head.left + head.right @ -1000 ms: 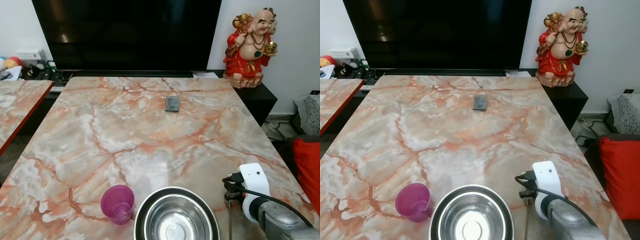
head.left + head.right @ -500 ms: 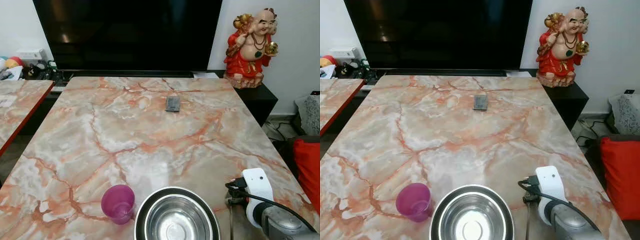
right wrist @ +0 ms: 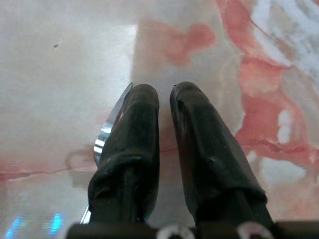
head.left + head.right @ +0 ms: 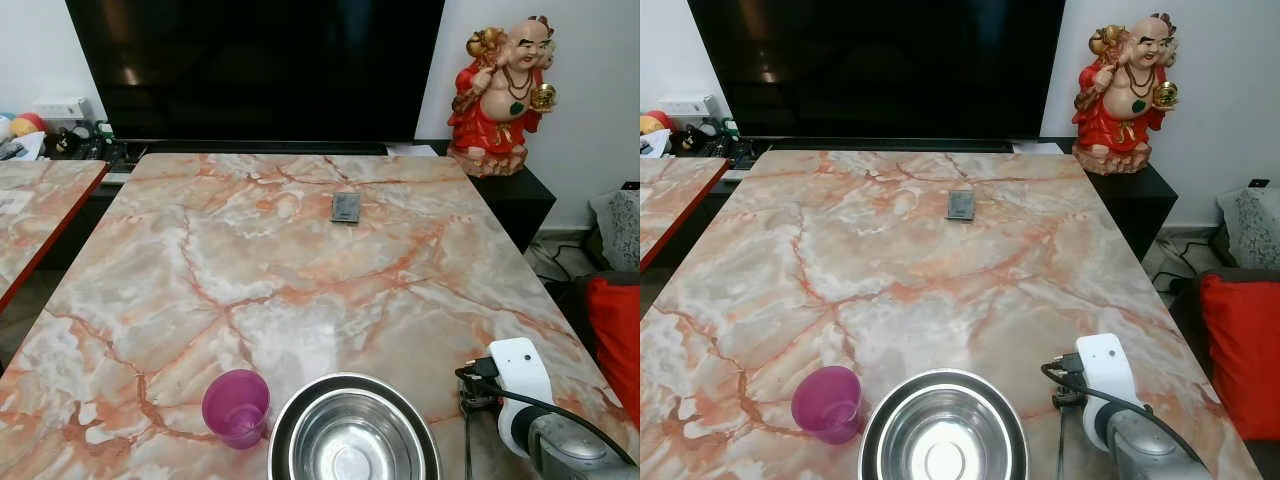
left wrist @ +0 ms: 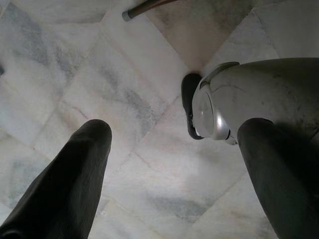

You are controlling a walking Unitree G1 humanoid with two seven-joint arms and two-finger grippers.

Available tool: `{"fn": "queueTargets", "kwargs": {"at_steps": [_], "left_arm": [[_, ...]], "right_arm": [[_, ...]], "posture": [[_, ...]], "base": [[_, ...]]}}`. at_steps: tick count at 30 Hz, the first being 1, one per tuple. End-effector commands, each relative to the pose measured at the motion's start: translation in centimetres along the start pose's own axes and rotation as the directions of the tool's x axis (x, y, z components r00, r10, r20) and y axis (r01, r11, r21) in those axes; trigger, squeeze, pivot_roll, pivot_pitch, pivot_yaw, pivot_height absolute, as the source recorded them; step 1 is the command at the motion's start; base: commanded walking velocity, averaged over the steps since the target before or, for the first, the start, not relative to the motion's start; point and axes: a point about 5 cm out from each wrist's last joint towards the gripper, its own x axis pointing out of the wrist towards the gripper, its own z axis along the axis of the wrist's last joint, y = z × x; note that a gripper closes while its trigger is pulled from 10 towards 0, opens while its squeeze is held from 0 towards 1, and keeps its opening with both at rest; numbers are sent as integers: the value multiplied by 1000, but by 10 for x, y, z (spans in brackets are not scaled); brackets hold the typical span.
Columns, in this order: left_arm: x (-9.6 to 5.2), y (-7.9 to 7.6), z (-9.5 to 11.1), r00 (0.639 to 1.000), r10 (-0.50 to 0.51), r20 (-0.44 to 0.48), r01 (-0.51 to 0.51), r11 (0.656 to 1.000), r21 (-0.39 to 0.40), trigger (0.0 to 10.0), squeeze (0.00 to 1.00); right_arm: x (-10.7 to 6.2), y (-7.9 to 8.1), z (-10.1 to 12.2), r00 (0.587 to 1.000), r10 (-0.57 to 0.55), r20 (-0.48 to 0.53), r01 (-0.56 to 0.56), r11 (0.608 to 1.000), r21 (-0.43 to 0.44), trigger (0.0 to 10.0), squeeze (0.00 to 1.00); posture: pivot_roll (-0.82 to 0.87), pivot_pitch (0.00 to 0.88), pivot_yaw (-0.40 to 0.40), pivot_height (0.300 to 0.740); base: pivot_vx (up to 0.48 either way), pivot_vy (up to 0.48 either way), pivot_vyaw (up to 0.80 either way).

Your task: Setting the table

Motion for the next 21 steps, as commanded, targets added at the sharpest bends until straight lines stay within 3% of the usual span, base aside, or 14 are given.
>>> {"fn": "queueTargets", "kwargs": {"at_steps": [1,7,10,14,21], "left_arm": [[0,-10,-5,999,-39,-26,40,999,11,10000,0],[0,-10,-4,999,-36,-25,36,999,8,10000,0],[0,-10,-4,999,-37,-25,37,999,8,10000,0],[0,-10,-4,999,-40,-26,40,999,11,10000,0],[0,-11,-4,999,-42,-25,43,999,11,10000,0]], "right_arm": [[1,-4,4,1000,-22,22,22,1000,5,10000,0],[0,-8,8,998,-58,34,58,998,-12,10000,0],[-2,-14,5,996,-85,18,85,996,-13,10000,0],[-6,-19,-9,995,-91,-36,88,993,-85,10000,0],[-7,-20,-10,996,-80,-43,76,993,-90,10000,0]], "posture": [[-110,34,-58,740],[-104,31,-62,740],[-110,31,-62,740],[-113,31,-63,740],[-116,31,-64,740]], "base": [[0,0,0],[0,0,0],[0,0,0],[0,0,0],[0,0,0]]}}
